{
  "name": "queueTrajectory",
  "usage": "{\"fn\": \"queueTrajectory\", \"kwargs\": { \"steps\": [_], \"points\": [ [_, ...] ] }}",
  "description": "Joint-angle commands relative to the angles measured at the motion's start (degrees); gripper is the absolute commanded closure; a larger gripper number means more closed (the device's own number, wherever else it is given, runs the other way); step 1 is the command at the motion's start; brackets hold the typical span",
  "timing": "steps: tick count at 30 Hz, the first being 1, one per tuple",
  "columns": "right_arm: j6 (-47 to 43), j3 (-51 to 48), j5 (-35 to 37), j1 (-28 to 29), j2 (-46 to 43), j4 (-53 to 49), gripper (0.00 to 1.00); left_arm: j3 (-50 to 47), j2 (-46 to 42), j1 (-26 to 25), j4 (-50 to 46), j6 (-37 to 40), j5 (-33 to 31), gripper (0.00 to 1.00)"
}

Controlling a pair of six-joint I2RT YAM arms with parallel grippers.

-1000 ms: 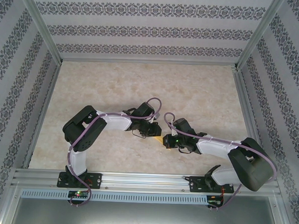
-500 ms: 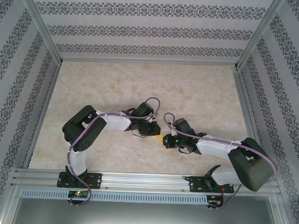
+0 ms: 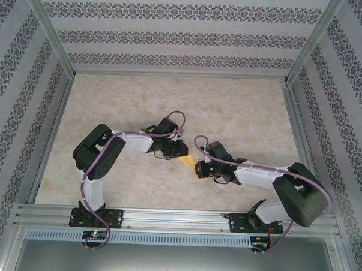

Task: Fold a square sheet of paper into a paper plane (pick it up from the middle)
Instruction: Fold the wing for the fifth time at the center of the table.

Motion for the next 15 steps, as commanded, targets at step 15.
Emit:
{"fn": "queueTrajectory", "kwargs": {
  "steps": [15],
  "points": [
    [-1.0,-0.6,3.3,0.8,3.0,-8.8,0.95,4.1,4.3,7.8,-7.5,7.0,-4.0,0.8]
  ]
}}
